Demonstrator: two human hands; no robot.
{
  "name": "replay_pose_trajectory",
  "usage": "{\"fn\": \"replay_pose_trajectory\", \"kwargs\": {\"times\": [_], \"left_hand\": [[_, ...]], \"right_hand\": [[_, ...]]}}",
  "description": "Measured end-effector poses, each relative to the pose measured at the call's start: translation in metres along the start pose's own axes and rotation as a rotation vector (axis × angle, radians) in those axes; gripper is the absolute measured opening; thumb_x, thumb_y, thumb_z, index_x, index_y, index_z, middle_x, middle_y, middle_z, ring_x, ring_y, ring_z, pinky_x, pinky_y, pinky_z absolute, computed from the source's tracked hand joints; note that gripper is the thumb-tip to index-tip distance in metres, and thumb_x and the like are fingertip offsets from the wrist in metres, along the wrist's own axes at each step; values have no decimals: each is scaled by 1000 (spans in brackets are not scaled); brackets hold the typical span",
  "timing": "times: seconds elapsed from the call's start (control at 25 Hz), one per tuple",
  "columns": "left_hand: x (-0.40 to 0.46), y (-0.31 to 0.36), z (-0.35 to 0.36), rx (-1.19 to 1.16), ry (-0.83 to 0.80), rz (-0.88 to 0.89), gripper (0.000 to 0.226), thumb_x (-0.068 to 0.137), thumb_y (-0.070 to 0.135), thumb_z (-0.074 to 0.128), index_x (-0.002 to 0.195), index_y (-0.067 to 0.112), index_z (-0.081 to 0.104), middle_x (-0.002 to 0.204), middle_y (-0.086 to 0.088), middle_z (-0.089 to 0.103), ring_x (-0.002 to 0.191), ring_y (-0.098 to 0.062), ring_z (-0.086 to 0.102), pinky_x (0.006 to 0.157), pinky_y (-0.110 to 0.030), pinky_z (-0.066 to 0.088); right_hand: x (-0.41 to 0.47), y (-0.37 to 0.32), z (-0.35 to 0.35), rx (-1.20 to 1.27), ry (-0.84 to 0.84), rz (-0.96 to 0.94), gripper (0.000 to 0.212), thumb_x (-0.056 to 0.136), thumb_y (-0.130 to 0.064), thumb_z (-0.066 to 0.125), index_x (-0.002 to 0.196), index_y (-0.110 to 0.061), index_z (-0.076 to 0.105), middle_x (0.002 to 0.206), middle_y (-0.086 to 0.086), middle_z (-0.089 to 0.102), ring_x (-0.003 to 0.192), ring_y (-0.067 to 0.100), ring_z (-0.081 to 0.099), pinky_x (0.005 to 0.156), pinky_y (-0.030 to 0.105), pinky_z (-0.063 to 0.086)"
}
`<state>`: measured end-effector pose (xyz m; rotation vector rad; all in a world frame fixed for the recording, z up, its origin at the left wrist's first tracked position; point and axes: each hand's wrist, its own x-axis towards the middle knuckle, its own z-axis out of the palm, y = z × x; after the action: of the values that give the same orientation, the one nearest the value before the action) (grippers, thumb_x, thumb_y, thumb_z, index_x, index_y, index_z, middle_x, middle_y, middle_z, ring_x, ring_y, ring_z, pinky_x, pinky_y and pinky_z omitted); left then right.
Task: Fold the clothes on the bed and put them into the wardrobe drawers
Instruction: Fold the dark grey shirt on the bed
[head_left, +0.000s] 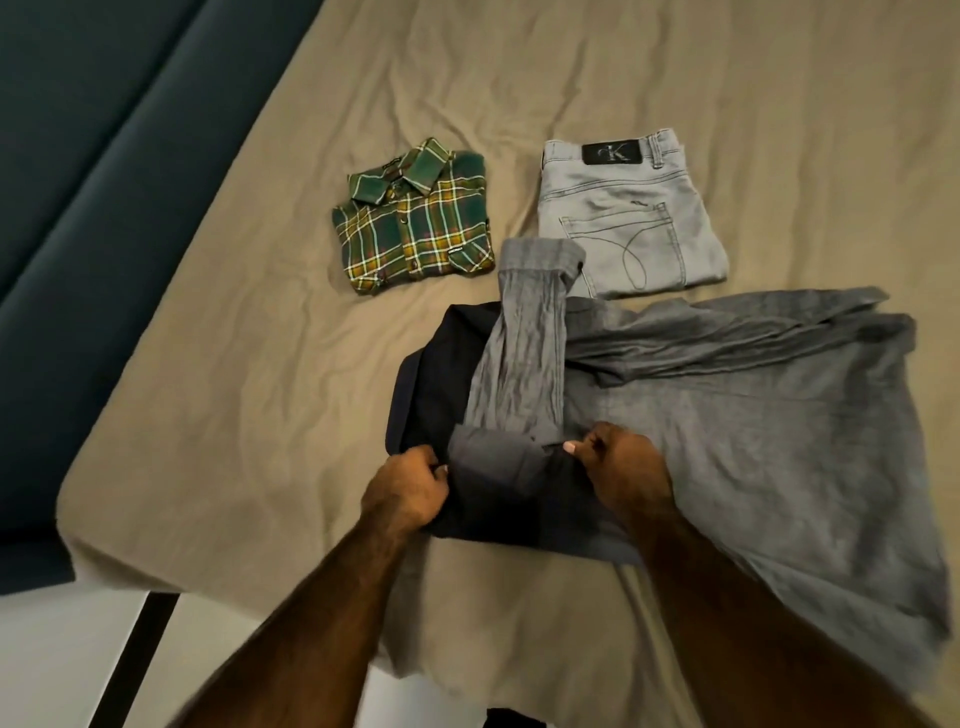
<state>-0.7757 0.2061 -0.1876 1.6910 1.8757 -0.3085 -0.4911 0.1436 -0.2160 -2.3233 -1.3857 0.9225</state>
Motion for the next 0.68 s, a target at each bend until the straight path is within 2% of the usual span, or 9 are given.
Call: {"fn": "replay_pose_trajectory", "kwargs": {"times": [0.08, 0.12, 0.16, 0.2, 0.24, 0.36, 0.4, 0.56, 0.68], "left_hand": [[-15, 5, -6, 149, 248, 1, 31, 92, 30, 58, 120, 17, 62, 113, -15, 67, 103, -40, 62, 83, -46, 51], [-25, 15, -2, 210, 417, 105, 34, 87, 27, 60, 118, 13, 62, 113, -16, 64, 100, -40, 58, 82, -48, 47], [-34, 21, 0, 241, 569, 261, 34, 83, 25, 62, 114, 11, 63, 113, -18, 62, 98, -39, 56, 81, -49, 43], [-44, 38, 8, 227, 648, 469, 32, 82, 25, 62, 110, 10, 64, 113, -19, 61, 96, -39, 55, 80, -49, 41], [-55, 64, 21, 187, 649, 695, 30, 83, 25, 62, 108, 10, 64, 113, -19, 61, 94, -39, 55, 79, -49, 40], [-80, 134, 65, 194, 441, 1123, 31, 81, 23, 69, 110, 12, 63, 108, -16, 62, 91, -38, 57, 79, -47, 42], [-86, 151, 76, 226, 364, 1187, 31, 81, 25, 69, 109, 14, 64, 108, -15, 62, 92, -37, 57, 80, -46, 43], [-128, 244, 147, 324, 93, 1268, 41, 72, 30, 66, 111, 16, 64, 115, -9, 62, 102, -34, 56, 85, -44, 43], [-139, 271, 174, 426, -53, 1277, 58, 67, 41, 62, 120, 18, 62, 123, -7, 60, 111, -32, 51, 91, -43, 44]], "right_hand": [[-7, -3, 12, -108, 90, -89, 41, 97, -60, 62, 99, -20, 69, 95, 10, 74, 94, 37, 68, 83, 45, 54], [-17, 3, 13, -166, 159, -122, 43, 97, -59, 59, 105, -19, 70, 100, 10, 73, 97, 37, 67, 86, 47, 53], [-26, 2, 18, -195, 229, -156, 41, 95, -56, 58, 108, -18, 70, 102, 9, 71, 98, 38, 64, 86, 49, 50], [-39, 10, 14, -208, 298, -154, 38, 93, -50, 59, 109, -18, 70, 103, 10, 68, 98, 38, 62, 86, 50, 48], [-55, 27, 1, -220, 357, -139, 35, 90, -45, 62, 109, -17, 70, 103, 11, 66, 97, 39, 61, 85, 50, 47], [-101, 77, -17, -261, 399, -130, 38, 81, -37, 68, 110, -13, 70, 106, 15, 63, 95, 39, 58, 83, 50, 43], [-115, 91, -19, -283, 392, -125, 41, 78, -38, 69, 111, -13, 70, 106, 15, 63, 94, 39, 58, 83, 49, 42], [-170, 189, -54, -341, 378, 32, 48, 68, -33, 75, 113, -17, 72, 102, 14, 64, 88, 39, 59, 81, 50, 41], [-174, 229, -79, -377, 413, 28, 30, 68, -27, 69, 96, -18, 73, 95, 13, 63, 86, 40, 59, 77, 48, 40]]}}
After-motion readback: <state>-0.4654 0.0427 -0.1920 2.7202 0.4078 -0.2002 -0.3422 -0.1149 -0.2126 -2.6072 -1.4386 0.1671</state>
